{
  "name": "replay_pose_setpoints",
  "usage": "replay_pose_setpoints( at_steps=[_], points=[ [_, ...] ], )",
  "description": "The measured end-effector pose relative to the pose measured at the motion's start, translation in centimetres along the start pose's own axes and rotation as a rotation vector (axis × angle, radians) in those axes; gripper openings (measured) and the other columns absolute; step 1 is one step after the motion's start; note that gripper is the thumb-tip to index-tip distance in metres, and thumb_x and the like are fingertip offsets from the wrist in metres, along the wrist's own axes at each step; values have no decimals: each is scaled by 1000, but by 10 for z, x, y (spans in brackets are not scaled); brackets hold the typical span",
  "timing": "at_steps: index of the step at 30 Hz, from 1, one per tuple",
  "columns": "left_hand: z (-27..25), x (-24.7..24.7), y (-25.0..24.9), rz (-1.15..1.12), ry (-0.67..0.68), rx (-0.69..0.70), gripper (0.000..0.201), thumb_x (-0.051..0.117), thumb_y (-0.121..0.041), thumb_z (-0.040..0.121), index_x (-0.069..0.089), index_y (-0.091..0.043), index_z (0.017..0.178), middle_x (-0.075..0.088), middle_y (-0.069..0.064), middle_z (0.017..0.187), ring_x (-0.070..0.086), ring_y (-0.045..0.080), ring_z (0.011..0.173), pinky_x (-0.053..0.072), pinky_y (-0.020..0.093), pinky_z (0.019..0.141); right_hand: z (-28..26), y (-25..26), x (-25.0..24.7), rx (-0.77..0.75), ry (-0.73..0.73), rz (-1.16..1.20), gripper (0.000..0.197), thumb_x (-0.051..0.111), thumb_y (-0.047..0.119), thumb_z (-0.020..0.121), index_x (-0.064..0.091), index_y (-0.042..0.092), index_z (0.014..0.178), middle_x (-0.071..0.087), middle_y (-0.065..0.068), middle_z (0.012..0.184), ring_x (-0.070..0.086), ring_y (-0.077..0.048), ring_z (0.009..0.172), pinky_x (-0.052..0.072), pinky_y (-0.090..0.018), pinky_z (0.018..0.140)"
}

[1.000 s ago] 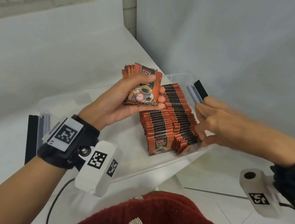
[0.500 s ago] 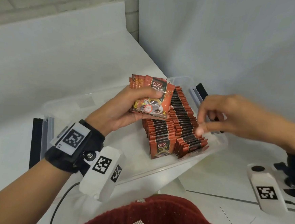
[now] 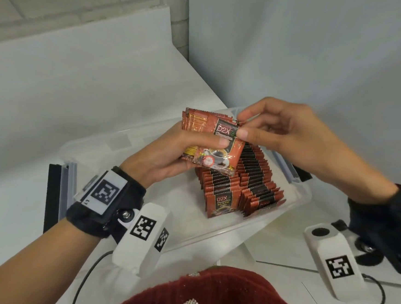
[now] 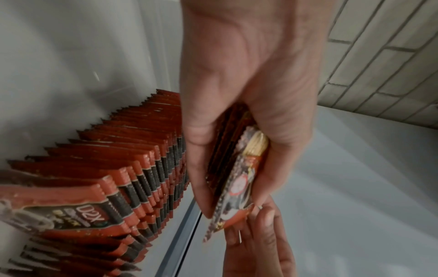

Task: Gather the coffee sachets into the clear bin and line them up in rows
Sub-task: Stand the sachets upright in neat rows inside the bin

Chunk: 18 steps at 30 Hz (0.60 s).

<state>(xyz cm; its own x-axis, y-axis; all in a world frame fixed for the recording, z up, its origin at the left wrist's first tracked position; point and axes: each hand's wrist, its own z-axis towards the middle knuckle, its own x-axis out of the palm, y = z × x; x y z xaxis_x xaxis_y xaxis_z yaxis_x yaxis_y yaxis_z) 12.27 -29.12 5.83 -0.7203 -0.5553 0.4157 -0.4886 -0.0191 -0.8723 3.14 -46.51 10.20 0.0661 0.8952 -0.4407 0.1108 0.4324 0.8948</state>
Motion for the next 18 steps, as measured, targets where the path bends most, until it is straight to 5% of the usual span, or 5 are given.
replay_pose_setpoints(
  at_steps=[3, 7, 11, 15, 18],
  points=[
    [-1, 1, -1, 11, -4, -10, 30, 66, -5, 77, 66, -8, 107, 72, 12, 100, 70, 24, 88, 56, 31, 75, 0, 1, 2, -22, 11, -53, 21, 72, 29, 79, 66, 21, 97, 75, 2, 82, 69, -27, 86, 50, -53, 90],
    [-4, 2, -4, -14, -11, 1, 35, 66, -20, 82, 63, -7, 115, 71, 13, 107, 69, 25, 95, 56, 34, 78, -8, 0, -10, -40, 48, -104, 17, 69, 19, 84, 71, 21, 101, 75, 4, 82, 70, -18, 86, 49, -52, 91],
    [-4, -1, -7, -85, -112, 9, 23, 66, -23, 81, 66, -13, 101, 72, 9, 87, 70, 20, 75, 59, 33, 70, -26, -9, -20, -13, 114, -71, 16, 68, 25, 77, 73, 22, 92, 75, 5, 81, 69, -14, 76, 55, -37, 78],
    [-4, 2, -9, -117, -162, 7, 35, 66, -25, 79, 64, -10, 110, 71, 10, 83, 69, 20, 71, 59, 33, 67, -43, -20, -23, -47, 253, -248, 9, 66, 36, 76, 72, 35, 83, 73, 16, 80, 61, -10, 66, 42, -18, 58],
    [-4, 4, -11, -143, -180, 5, 40, 61, -28, 75, 63, -10, 111, 71, 10, 82, 69, 20, 71, 58, 32, 64, -51, -26, -28, -91, 305, -439, 7, 70, 31, 80, 72, 37, 83, 68, 24, 77, 61, -6, 75, 39, -10, 62]
  ],
)
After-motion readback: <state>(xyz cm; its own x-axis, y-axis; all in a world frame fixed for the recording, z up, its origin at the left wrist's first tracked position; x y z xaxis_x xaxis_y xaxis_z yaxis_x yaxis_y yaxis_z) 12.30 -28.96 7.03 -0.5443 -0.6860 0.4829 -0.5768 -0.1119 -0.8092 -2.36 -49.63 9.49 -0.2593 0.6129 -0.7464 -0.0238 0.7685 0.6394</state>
